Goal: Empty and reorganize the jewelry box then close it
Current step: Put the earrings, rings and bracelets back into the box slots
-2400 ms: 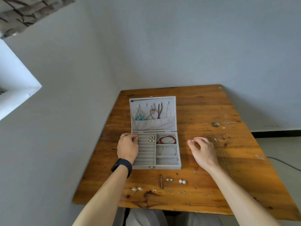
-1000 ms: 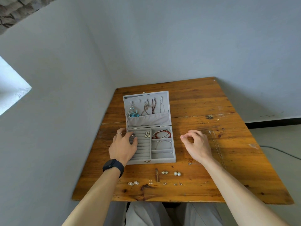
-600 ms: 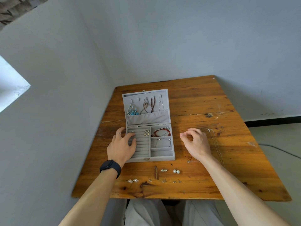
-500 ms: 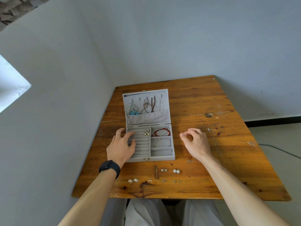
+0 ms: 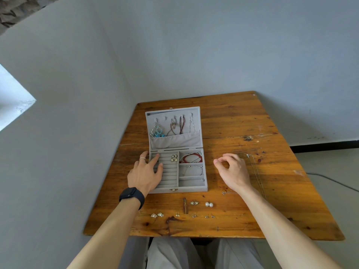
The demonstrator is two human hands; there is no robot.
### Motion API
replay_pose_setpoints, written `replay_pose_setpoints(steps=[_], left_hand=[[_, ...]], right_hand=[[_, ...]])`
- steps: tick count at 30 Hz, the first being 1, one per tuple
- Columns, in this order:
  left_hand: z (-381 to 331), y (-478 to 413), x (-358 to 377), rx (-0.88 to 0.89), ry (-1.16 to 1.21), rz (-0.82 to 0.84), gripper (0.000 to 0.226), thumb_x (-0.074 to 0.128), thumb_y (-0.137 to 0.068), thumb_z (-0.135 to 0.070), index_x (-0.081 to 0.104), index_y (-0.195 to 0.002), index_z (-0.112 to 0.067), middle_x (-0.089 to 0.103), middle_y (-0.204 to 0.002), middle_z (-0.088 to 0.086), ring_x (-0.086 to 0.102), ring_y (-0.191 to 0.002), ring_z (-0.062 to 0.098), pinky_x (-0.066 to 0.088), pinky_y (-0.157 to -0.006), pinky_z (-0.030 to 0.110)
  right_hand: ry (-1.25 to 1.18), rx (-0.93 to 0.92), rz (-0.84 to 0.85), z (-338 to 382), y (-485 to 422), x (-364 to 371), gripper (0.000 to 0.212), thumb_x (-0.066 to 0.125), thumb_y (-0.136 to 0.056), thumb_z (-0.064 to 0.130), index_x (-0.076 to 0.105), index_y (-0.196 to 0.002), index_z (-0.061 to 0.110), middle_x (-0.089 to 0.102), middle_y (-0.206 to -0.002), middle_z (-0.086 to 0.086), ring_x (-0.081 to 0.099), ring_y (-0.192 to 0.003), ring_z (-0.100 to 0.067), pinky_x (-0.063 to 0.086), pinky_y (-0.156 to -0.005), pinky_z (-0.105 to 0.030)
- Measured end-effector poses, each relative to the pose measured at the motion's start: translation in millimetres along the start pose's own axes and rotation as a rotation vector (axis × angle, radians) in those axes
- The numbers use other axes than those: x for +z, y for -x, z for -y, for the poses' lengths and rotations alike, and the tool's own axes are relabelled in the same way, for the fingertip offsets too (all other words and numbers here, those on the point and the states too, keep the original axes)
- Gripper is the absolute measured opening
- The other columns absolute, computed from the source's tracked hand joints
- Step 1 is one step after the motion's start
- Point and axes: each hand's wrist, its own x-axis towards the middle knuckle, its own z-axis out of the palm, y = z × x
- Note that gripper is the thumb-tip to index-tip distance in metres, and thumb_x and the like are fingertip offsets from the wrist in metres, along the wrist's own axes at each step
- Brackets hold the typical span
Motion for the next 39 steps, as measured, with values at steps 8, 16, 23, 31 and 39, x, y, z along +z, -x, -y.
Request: replay_pose_setpoints(steps=[8, 16, 23, 31, 39], left_hand=[[-1, 1, -5, 0.02, 0.06, 0.018, 0.047, 0.04, -0.1, -0.048, 0.039, -0.146, -0.04, 0.029, -0.157, 0.003, 0.051, -0.124, 0.026, 0.053, -0.076, 0.039], [-1, 38, -25, 0.111, 0.158, -0.137, 0.048, 0.058, -0.094, -0.032, 0.049, -0.141, -0.028, 0.04, -0.15, 0.007, 0.052, -0.121, 0.027, 0.057, -0.078, 0.042], [-24, 98, -23, 0.278, 0.3, -0.25, 0.036, 0.063, -0.092, -0.028, 0.059, -0.128, -0.028, 0.055, -0.132, -0.003, 0.057, -0.111, 0.015, 0.057, -0.072, 0.029], [-49, 129, -5, 0.303, 0.31, -0.109, 0.03, 0.054, -0.097, -0.038, 0.064, -0.125, -0.032, 0.066, -0.116, -0.009, 0.056, -0.107, 0.013, 0.051, -0.083, 0.027], [-66, 122, 1, 0.3, 0.27, -0.032, 0.025, 0.053, -0.098, -0.037, 0.069, -0.117, -0.031, 0.066, -0.115, -0.006, 0.055, -0.107, 0.015, 0.051, -0.087, 0.031]], right_hand=[[0.014, -0.007, 0.016, -1, 0, -1, 0.026, 0.057, -0.093, 0.05, 0.07, -0.1, 0.029, 0.055, -0.132, 0.007, 0.042, -0.127, -0.019, 0.03, -0.099, -0.034], [0.023, -0.069, 0.131, 9, 5, -24, 0.026, 0.057, -0.097, 0.036, 0.066, -0.119, 0.025, 0.062, -0.13, 0.007, 0.053, -0.122, -0.014, 0.039, -0.099, -0.03], [0.078, -0.189, 0.106, 19, 58, -35, 0.027, 0.058, -0.098, 0.03, 0.063, -0.124, 0.025, 0.061, -0.131, 0.009, 0.053, -0.124, -0.012, 0.041, -0.104, -0.033], [0.196, -0.367, 0.068, 26, 123, -15, 0.026, 0.06, -0.096, 0.033, 0.065, -0.12, 0.028, 0.064, -0.12, 0.012, 0.045, -0.107, -0.003, 0.036, -0.088, -0.019], [0.387, -0.356, 0.051, 40, 125, 10, 0.03, 0.061, -0.093, 0.042, 0.067, -0.121, 0.033, 0.068, -0.117, 0.014, 0.052, -0.104, -0.012, 0.051, -0.082, -0.026]])
